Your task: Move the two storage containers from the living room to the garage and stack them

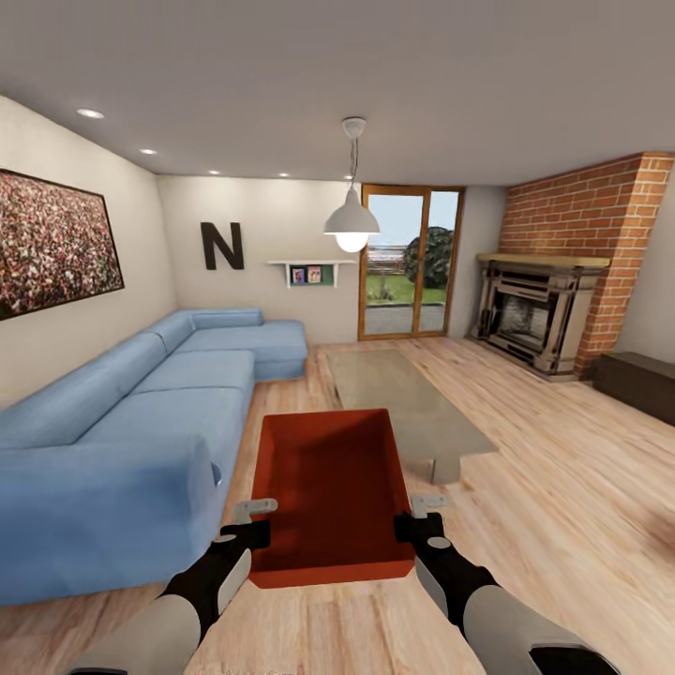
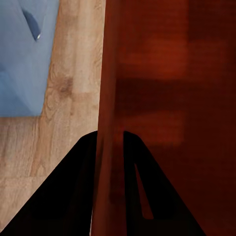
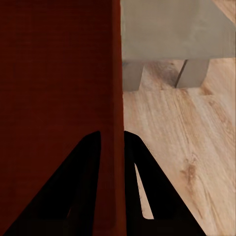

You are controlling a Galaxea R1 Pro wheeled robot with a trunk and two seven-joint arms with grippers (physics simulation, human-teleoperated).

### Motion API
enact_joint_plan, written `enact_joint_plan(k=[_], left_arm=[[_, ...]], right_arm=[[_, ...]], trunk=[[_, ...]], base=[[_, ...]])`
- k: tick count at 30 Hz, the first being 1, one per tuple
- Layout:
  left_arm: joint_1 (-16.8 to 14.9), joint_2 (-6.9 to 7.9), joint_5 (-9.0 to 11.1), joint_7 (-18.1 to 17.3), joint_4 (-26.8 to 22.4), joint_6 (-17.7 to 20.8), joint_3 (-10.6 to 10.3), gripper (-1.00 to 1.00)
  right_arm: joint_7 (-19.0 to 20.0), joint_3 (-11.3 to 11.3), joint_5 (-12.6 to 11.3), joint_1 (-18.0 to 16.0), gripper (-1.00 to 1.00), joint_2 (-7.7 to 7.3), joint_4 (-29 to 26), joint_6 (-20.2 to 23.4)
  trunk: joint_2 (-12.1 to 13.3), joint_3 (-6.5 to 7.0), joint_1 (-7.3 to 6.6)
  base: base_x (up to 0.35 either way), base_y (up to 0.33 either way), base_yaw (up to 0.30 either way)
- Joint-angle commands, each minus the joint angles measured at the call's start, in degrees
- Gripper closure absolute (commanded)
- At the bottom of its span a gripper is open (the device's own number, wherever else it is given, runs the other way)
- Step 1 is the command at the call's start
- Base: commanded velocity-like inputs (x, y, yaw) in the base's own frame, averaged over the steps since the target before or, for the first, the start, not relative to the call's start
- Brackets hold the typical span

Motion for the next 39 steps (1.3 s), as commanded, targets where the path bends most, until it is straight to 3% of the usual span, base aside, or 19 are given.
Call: enact_joint_plan(k=[1, 39], left_arm=[[-0.04, -0.32, -0.51, 0.34, -0.25, -0.63, 0.79, 1.00], [-0.04, -0.24, -0.51, 0.36, -0.43, -0.66, 0.80, 1.00]], right_arm=[[-5.23, -2.05, 0.29, -0.02, 1.00, 0.09, 0.18, -0.24], [-5.23, -2.05, 0.37, -0.02, 1.00, 0.00, 0.35, -0.24]], trunk=[[-0.07, -0.08, 0.01], [-0.07, -0.08, 0.01]], base=[[0.000, 0.000, 0.266], [0.000, 0.000, 0.267]])
